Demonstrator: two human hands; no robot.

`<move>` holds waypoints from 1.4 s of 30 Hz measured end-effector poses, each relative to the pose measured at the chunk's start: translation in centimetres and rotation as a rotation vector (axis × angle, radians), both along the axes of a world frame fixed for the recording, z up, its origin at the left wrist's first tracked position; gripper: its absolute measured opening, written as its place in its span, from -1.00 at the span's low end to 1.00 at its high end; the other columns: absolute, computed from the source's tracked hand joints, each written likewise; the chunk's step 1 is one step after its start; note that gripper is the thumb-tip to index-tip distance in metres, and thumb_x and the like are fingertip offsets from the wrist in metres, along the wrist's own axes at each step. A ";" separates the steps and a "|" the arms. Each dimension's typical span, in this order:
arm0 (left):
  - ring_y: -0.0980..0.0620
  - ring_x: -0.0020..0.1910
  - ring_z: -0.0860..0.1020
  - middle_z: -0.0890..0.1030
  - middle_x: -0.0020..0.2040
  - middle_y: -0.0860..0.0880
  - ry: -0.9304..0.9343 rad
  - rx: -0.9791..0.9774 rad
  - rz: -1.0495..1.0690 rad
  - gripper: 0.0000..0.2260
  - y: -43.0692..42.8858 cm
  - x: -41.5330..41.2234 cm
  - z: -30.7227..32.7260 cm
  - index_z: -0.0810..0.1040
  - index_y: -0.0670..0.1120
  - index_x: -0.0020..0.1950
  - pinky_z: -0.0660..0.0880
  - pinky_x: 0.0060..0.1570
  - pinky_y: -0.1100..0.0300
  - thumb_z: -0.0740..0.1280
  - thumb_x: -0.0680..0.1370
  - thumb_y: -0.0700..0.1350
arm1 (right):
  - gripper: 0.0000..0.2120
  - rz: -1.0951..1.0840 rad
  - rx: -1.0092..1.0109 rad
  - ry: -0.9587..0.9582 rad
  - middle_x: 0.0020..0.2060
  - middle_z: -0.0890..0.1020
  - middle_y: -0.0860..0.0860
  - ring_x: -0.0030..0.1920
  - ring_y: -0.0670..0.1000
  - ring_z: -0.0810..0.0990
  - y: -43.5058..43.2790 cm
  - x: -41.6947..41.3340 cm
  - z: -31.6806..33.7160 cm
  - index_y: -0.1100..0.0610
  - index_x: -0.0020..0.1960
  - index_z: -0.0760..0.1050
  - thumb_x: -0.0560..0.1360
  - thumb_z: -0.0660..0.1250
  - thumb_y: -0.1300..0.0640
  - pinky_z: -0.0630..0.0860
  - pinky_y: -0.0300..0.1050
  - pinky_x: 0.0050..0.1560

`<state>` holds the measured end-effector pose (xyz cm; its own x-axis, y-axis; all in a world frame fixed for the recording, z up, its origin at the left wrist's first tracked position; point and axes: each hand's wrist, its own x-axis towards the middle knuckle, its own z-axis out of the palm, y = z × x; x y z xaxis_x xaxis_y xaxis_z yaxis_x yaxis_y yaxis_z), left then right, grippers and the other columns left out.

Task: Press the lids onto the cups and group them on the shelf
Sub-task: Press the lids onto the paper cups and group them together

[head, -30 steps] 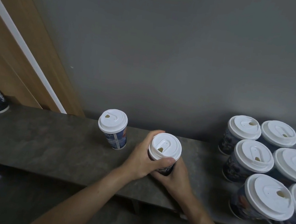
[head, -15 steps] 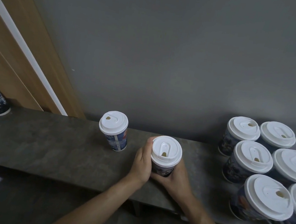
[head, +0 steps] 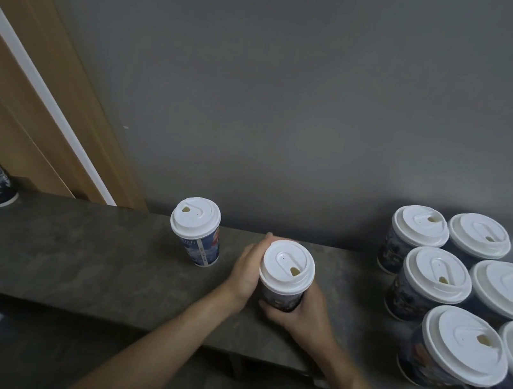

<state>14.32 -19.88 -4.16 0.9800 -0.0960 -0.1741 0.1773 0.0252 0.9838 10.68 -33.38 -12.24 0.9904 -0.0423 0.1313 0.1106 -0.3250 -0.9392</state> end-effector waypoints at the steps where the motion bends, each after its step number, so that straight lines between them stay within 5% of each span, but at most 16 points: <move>1: 0.08 0.08 0.65 0.73 0.04 -0.02 0.020 -0.024 -0.049 -0.62 0.2 0.3 0.2 0.70 -0.16 0.10 0.52 0.15 0.19 0.08 0.74 -0.10 | -0.20 0.012 -0.021 0.004 0.27 0.60 -0.29 0.29 -0.26 0.56 -0.1 0.0 -0.1 -0.07 0.39 0.47 0.21 0.68 -0.02 0.55 -0.07 0.30; 4: 0.12 0.01 0.65 0.75 -0.02 0.01 0.052 -0.070 0.065 -0.66 -0.1 0.2 -0.1 0.72 -0.10 -0.02 0.50 0.13 0.17 0.15 0.71 -0.12 | -0.22 0.026 -0.056 0.002 0.27 0.61 -0.27 0.30 -0.24 0.56 0.0 0.1 -0.3 -0.09 0.39 0.48 0.22 0.66 -0.05 0.56 -0.01 0.30; 9: 0.30 -0.14 0.63 0.73 -0.17 0.16 -0.099 0.008 0.260 -0.65 -1.0 -1.5 -0.4 0.67 -0.12 -0.05 0.48 -0.10 0.42 0.10 0.69 -0.26 | -0.11 -0.053 -0.002 0.021 0.23 0.61 -0.17 0.25 -0.17 0.60 0.3 0.2 -0.4 -0.07 0.35 0.42 0.14 0.72 -0.26 0.60 0.00 0.20; 13: 0.07 0.03 0.66 0.74 -0.02 -0.05 0.043 -0.065 0.004 -0.62 -0.1 0.5 0.2 0.72 -0.12 -0.01 0.54 0.11 0.17 0.12 0.72 -0.09 | -0.19 -0.032 -0.043 -0.009 0.25 0.61 -0.26 0.27 -0.24 0.57 0.0 0.0 -0.3 -0.14 0.38 0.44 0.19 0.67 -0.08 0.58 -0.03 0.25; 16: 0.05 -0.01 0.65 0.74 -0.06 -0.05 0.090 -0.108 0.081 -0.67 -0.1 1.0 -0.3 0.74 -0.07 -0.13 0.52 0.12 0.11 0.24 0.67 -0.04 | -0.22 0.007 -0.069 -0.024 0.26 0.60 -0.26 0.29 -0.23 0.57 0.0 0.1 -0.2 -0.18 0.39 0.43 0.22 0.63 -0.05 0.58 0.00 0.25; 20: 0.21 -0.08 0.65 0.74 -0.14 0.10 -0.026 -0.044 0.255 -0.62 -1.2 -1.2 -0.9 0.70 -0.01 -0.13 0.54 0.01 0.28 0.14 0.70 -0.17 | -0.10 -0.017 0.001 -0.021 0.30 0.60 -0.21 0.31 -0.22 0.56 0.4 0.1 0.0 -0.12 0.42 0.43 0.18 0.70 -0.25 0.53 -0.19 0.26; 24: 0.03 0.12 0.66 0.73 0.05 -0.06 0.112 -0.095 -0.002 -0.62 -0.4 0.3 -0.3 0.74 -0.09 0.01 0.52 0.20 0.10 0.15 0.70 0.00 | -0.22 -0.002 -0.030 -0.026 0.24 0.57 -0.37 0.27 -0.34 0.54 -0.1 0.0 -0.1 -0.21 0.35 0.44 0.21 0.69 -0.04 0.49 -0.35 0.23; 27: 0.08 -0.01 0.66 0.74 -0.05 -0.03 0.117 -0.107 0.012 -0.63 -0.2 0.9 -0.1 0.74 -0.08 -0.09 0.50 0.14 0.12 0.18 0.70 -0.05 | -0.23 0.039 -0.054 -0.022 0.25 0.55 -0.38 0.29 -0.28 0.55 -0.2 0.1 -0.2 -0.18 0.37 0.43 0.24 0.66 -0.02 0.43 -0.45 0.20; 30: 0.21 -0.14 0.65 0.74 -0.18 0.09 0.015 -0.054 0.155 -0.61 -0.8 -0.2 -0.3 0.71 -0.02 -0.20 0.52 -0.03 0.27 0.17 0.70 -0.16 | -0.13 0.006 -0.008 -0.039 0.30 0.58 -0.24 0.31 -0.25 0.55 0.3 0.1 0.0 -0.07 0.43 0.44 0.20 0.73 -0.12 0.48 -0.33 0.26; 33: 0.23 -0.10 0.66 0.74 -0.15 0.10 -0.027 -0.049 0.214 -0.61 -1.0 -0.7 -0.7 0.70 -0.02 -0.14 0.52 -0.02 0.29 0.13 0.72 -0.14 | -0.15 -0.025 -0.002 -0.040 0.27 0.59 -0.27 0.28 -0.28 0.56 0.3 0.0 0.1 -0.15 0.39 0.44 0.19 0.74 -0.14 0.51 -0.31 0.25; 36: 0.10 0.04 0.66 0.74 -0.02 0.00 0.090 -0.091 0.013 -0.63 -0.7 0.3 -0.3 0.72 -0.11 -0.01 0.51 0.14 0.13 0.15 0.70 -0.02 | -0.21 0.013 -0.029 -0.017 0.24 0.56 -0.37 0.27 -0.30 0.55 -0.3 0.0 -0.1 -0.28 0.33 0.39 0.24 0.72 -0.01 0.50 -0.36 0.26; 38: -0.02 0.16 0.64 0.72 0.09 -0.08 0.187 -0.122 -0.111 -0.60 -0.1 0.9 -0.2 0.73 -0.12 0.05 0.48 0.26 0.05 0.23 0.64 0.12 | -0.24 0.036 -0.049 0.005 0.26 0.59 -0.29 0.27 -0.28 0.55 -0.4 0.0 -0.1 -0.21 0.36 0.42 0.25 0.69 -0.03 0.53 -0.20 0.32; 42: 0.09 -0.06 0.63 0.73 -0.15 0.06 0.141 -0.098 0.151 -0.68 -0.7 0.3 -0.1 0.72 -0.04 -0.17 0.51 0.06 0.17 0.25 0.67 -0.06 | -0.16 0.016 -0.013 -0.021 0.33 0.59 -0.19 0.33 -0.22 0.55 0.1 0.2 0.0 -0.06 0.42 0.44 0.23 0.72 -0.09 0.53 -0.15 0.32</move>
<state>14.57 -20.60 -4.28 0.9512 0.0269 -0.3074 0.2997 0.1559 0.9412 10.87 -33.31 -12.24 0.9881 -0.0244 0.1522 0.1353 -0.3356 -0.9323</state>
